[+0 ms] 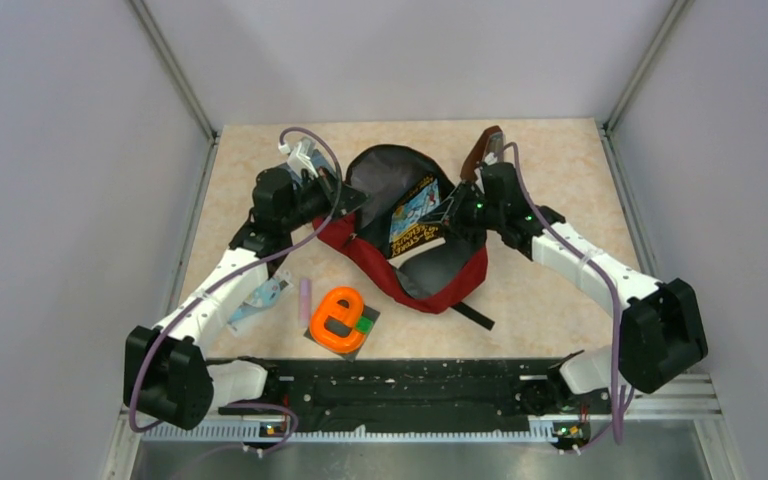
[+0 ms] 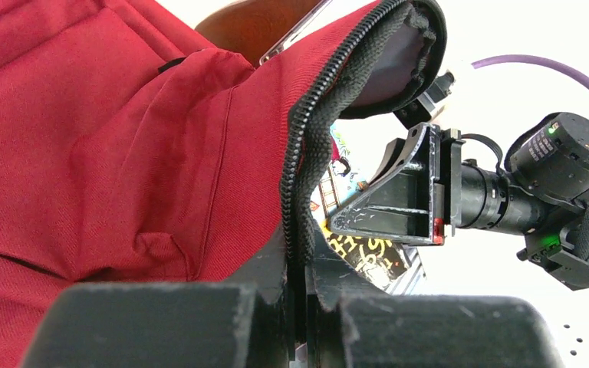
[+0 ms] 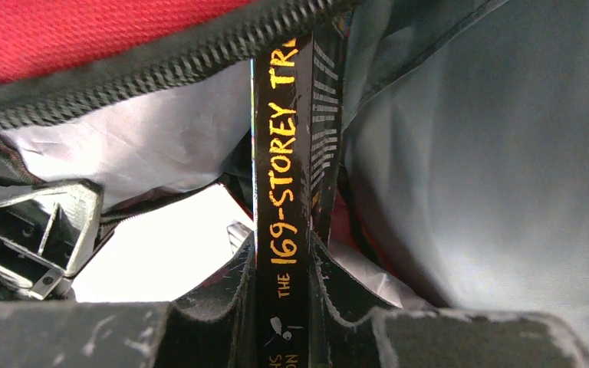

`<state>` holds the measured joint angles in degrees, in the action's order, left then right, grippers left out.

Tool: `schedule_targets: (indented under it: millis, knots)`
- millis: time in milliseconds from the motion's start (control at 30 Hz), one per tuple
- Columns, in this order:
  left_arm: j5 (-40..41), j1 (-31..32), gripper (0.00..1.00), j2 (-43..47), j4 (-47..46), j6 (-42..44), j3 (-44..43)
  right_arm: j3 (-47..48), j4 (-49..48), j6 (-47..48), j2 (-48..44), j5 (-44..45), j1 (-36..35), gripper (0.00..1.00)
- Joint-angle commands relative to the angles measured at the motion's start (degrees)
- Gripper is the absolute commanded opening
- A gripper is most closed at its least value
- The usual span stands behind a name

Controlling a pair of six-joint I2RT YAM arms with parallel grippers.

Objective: Pack the student bag
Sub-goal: Place the book in the student bag.

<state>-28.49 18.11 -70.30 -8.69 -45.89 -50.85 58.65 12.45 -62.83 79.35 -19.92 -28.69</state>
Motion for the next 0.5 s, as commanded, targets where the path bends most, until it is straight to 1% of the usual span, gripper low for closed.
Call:
schedule_targets:
  millis: [0, 100, 233, 267, 467]
  knots:
    - [-1.01, 0.17, 0.00, 0.56, -1.25, 0.92, -3.73, 6.73, -4.96, -1.84, -1.86, -3.55, 0.47, 0.00]
    - [-0.93, 0.13, 0.00, 0.65, -1.65, 0.62, -3.56, 6.80, -4.95, -2.02, -3.19, -3.47, 0.47, 0.00]
    - [-1.53, 0.17, 0.00, 0.38, -1.78, 0.60, -3.72, 2.80, -8.15, -3.51, -1.98, -5.59, 0.47, 0.00]
    - [-1.71, 0.17, 0.00, 0.35, -1.65, 0.68, -3.73, 1.70, -9.38, -3.20, -1.73, -5.13, 0.35, 0.00]
    - [-1.74, 0.17, 0.00, 0.50, -1.50, 0.43, -3.73, -2.09, -4.21, 4.99, -0.07, 2.38, 0.17, 0.00]
